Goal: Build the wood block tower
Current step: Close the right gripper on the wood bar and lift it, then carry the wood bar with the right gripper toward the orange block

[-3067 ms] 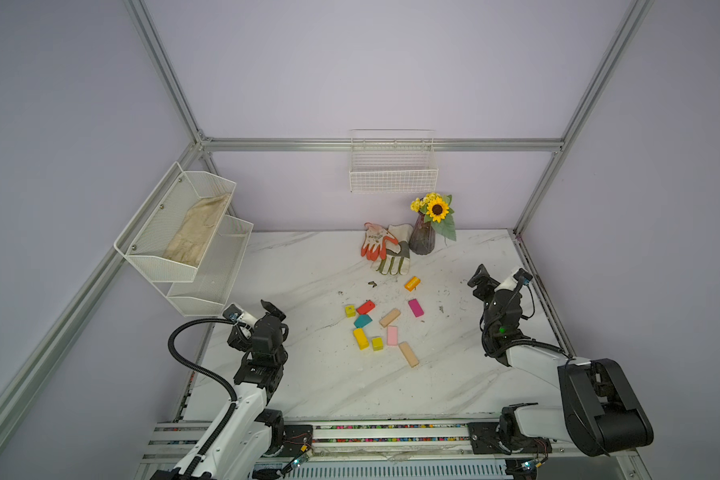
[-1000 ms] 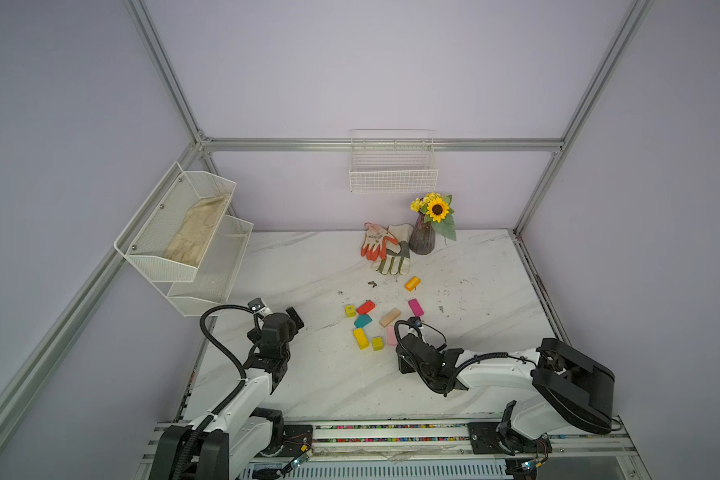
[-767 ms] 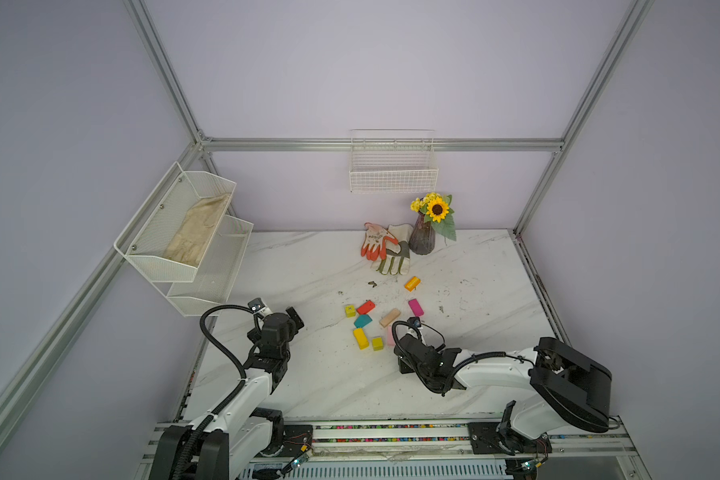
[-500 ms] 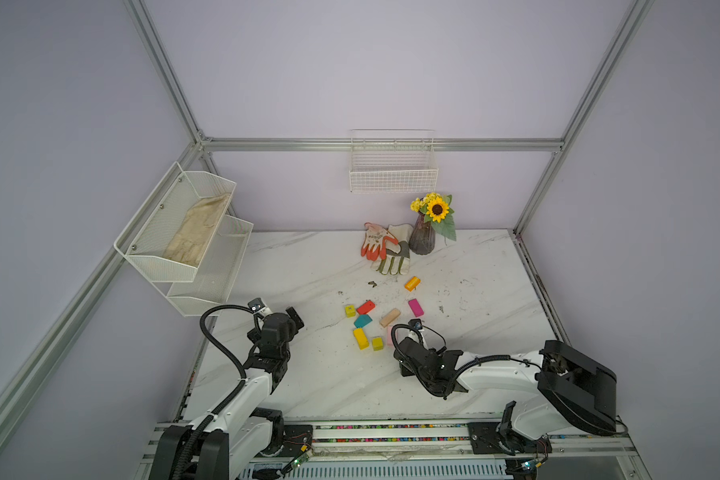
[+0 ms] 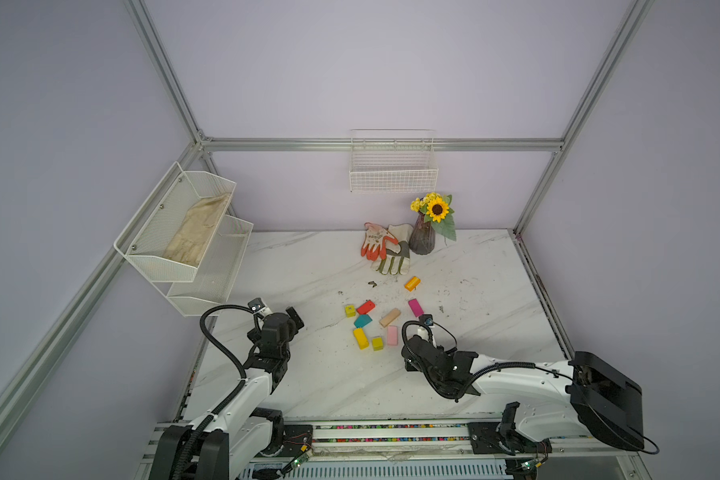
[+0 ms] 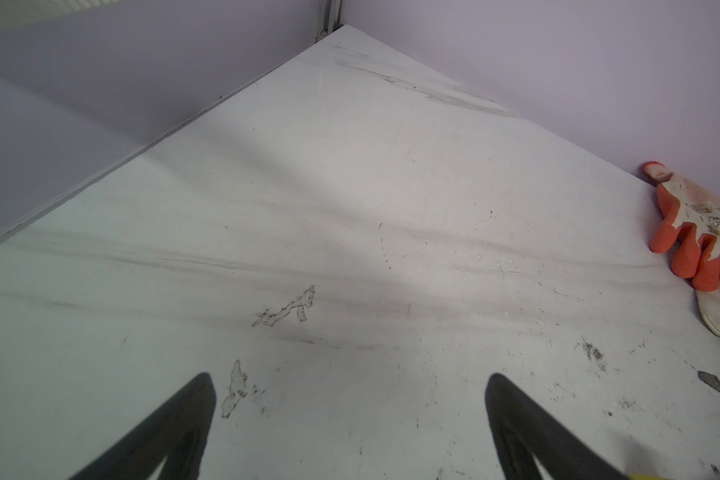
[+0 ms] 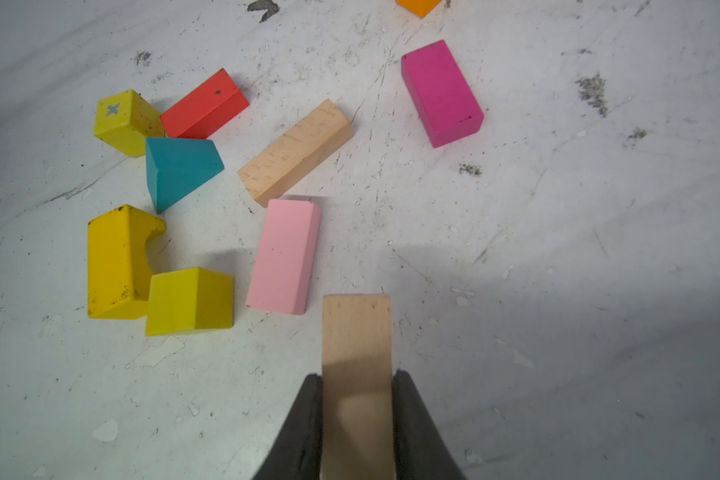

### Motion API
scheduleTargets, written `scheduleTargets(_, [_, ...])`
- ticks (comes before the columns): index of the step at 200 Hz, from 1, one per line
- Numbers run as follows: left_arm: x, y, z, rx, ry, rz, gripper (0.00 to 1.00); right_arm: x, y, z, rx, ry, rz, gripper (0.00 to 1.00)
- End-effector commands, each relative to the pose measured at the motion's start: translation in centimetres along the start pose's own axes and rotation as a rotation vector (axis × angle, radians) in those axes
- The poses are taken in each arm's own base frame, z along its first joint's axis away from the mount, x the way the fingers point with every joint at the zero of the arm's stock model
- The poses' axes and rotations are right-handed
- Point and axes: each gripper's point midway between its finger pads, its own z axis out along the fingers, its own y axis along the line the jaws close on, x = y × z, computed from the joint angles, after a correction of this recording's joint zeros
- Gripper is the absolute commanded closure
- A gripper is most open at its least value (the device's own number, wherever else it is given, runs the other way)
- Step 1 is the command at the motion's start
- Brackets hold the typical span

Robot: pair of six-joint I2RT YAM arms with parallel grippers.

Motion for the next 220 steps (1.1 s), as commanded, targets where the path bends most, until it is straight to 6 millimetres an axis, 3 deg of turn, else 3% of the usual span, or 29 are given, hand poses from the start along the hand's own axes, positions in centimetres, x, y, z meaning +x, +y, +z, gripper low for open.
scheduleTargets(1, [-5.0, -2.3, -0.5, 0.05, -0.105, -0.045, 0.0, -2.7, -0.2, -1.7, 0.031, -0.082, 0.019, 0.81])
scheduleTargets(12, [-5.1, -2.4, -0.5, 0.052, -0.106, -0.047, 0.0, -4.4, 0.4, -2.3, 0.025, -0.129, -0.011, 0.81])
scheduleTargets(32, [-5.0, -2.3, -0.5, 0.05, -0.105, -0.047, 0.0, -6.8, -0.6, -1.5, 0.088, -0.141, -0.037, 0.87])
scheduleTargets(53, [-5.0, -2.3, -0.5, 0.05, -0.105, -0.046, 0.0, -9.0, -3.3, 0.0, 0.132, -0.114, 0.003, 0.94])
scheduleTargets(94, [-5.0, -2.4, -0.5, 0.055, -0.103, -0.045, 0.01, -12.8, -7.8, -0.6, 0.202, -0.194, 0.099, 0.94])
scheduleTargets(123, [-5.0, -2.4, -0.5, 0.056, -0.104, -0.045, 0.0, -15.2, -11.2, 0.8, 0.242, -0.198, 0.155, 0.94])
scheduleTargets(148, [-5.0, -2.6, -0.4, 0.062, -0.101, -0.043, 0.0, -17.3, -11.9, 2.7, 0.229, -0.2, 0.162, 0.95])
scheduleTargets(187, [-5.0, -2.7, -0.3, 0.061, -0.096, -0.04, 0.0, -17.9, -13.2, 6.9, 0.275, -0.147, 0.094, 0.96])
scheduleTargets(198, [-5.0, -2.7, -0.4, 0.063, -0.098, -0.041, 0.0, -17.7, -14.4, 7.9, 0.296, -0.132, 0.109, 0.96])
scheduleTargets(220, [-5.0, -2.7, -0.4, 0.062, -0.097, -0.042, 0.0, -17.3, -14.6, 9.6, 0.254, -0.105, 0.117, 0.97])
